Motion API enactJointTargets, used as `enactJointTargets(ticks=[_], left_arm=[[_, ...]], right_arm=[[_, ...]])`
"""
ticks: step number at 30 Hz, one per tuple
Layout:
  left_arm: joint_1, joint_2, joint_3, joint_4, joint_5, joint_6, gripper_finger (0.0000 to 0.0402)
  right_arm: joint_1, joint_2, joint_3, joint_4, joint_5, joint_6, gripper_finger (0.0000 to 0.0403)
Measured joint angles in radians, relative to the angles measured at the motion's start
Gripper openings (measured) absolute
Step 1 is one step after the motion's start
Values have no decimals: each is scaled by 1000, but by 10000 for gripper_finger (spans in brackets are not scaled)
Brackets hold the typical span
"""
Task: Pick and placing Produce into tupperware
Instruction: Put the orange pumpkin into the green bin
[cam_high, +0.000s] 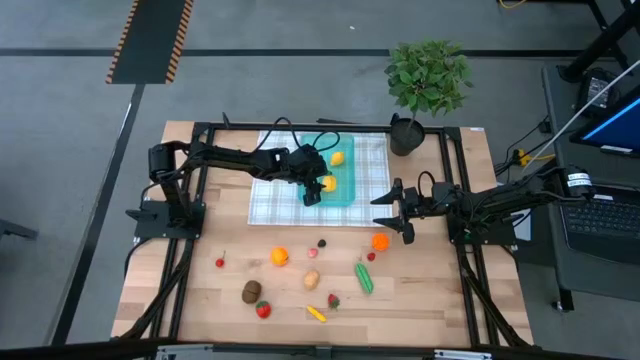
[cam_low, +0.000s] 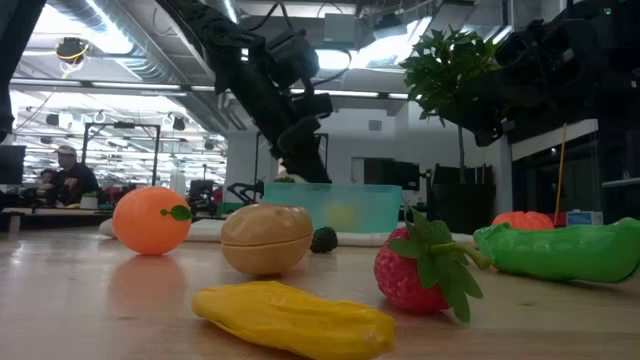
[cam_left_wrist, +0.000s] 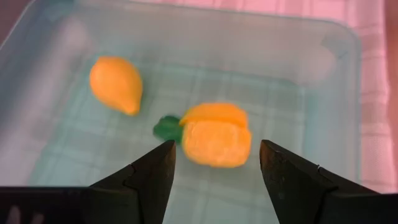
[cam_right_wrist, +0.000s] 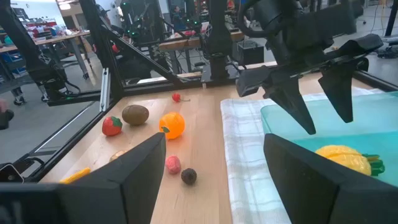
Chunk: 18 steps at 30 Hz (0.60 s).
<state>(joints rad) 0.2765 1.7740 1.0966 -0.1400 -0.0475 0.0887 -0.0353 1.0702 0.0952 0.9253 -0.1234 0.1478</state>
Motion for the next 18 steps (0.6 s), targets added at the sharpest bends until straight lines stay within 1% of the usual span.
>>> enactJointTargets(ticks=[5, 9, 12, 14, 18], left_arm=[[-44, -64, -1, -1, 0, 0, 226], [-90, -119, -8, 43, 1, 1, 227], [-123, -160, -44, 97, 1, 2, 223], [-144, -192, -73, 108, 0, 2, 221], [-189, -259, -152, 184, -3, -3, 221]], right_arm=[[0, 0, 1, 2, 0, 1, 273], [0, -2, 21, 8, -1, 1, 273], [0, -3, 46, 8, -9, -40, 273], [0, -3, 61, 2, -38, -71, 273], [0, -4, 74, -9, -86, -99, 273]])
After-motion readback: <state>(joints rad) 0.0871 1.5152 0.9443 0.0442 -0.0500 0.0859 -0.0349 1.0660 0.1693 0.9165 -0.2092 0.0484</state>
